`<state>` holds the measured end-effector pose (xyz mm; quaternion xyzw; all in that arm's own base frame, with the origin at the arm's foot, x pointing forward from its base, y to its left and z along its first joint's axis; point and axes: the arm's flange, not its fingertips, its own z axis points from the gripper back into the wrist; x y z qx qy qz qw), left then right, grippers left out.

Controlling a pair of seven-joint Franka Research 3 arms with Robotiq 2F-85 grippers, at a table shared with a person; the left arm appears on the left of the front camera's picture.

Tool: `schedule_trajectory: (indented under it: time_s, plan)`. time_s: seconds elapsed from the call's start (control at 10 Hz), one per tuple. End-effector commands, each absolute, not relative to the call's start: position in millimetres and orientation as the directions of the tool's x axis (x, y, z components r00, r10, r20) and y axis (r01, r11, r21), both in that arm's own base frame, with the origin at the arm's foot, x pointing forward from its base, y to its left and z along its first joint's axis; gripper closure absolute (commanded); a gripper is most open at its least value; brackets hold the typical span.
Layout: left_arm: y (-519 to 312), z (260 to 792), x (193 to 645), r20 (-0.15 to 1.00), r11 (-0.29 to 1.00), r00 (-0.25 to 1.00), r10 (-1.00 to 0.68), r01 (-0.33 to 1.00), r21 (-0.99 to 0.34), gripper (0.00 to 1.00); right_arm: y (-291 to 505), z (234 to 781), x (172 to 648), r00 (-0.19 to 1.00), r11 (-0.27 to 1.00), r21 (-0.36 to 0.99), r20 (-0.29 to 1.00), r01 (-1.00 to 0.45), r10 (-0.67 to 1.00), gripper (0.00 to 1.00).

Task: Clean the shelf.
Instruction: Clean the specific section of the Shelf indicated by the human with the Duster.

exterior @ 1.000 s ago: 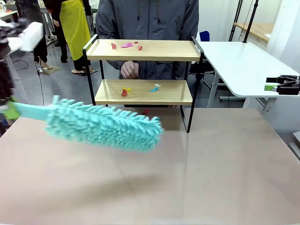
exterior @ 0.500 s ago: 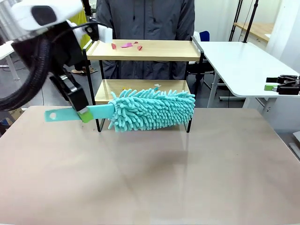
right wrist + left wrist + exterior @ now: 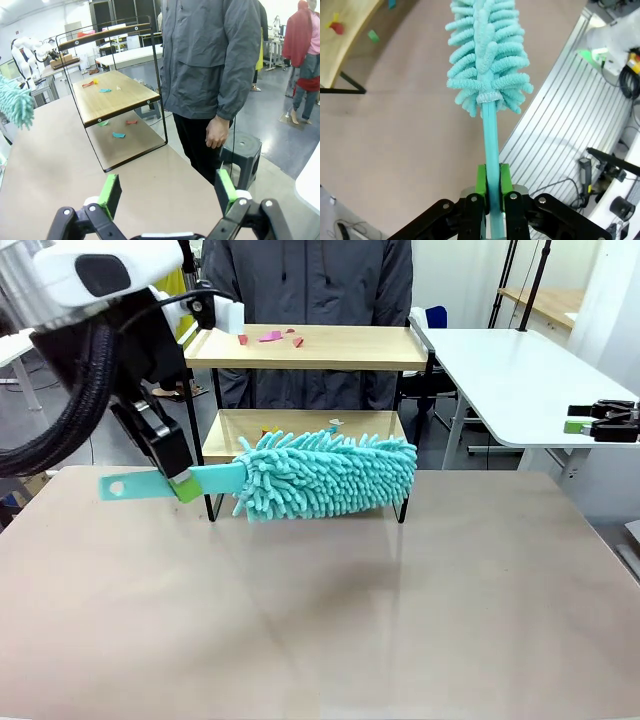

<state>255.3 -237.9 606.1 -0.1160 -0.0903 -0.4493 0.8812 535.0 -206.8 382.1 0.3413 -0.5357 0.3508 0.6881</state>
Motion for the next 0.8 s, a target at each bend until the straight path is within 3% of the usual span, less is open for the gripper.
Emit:
schedule_trajectory:
  time_s: [0.0, 0.4, 0.7]
  plan:
    - [-264, 591, 265, 0.342, 0.640, 0.644, -0.685, 0.755, -0.140, 0.87, -205, 384, 536, 0.177, 0.519, 0.089, 0.977, -0.850, 0.121, 0.00]
    - [-303, 562, 280, 0.451, 0.817, 0.773, -0.446, 0.557, -0.147, 0.87, -205, 384, 536, 0.177, 0.519, 0.089, 0.977, -0.850, 0.121, 0.00]
    - [-332, 548, 299, 0.479, 0.845, 0.807, -0.344, 0.489, -0.218, 0.87, -205, 384, 536, 0.177, 0.519, 0.089, 0.977, -0.850, 0.121, 0.00]
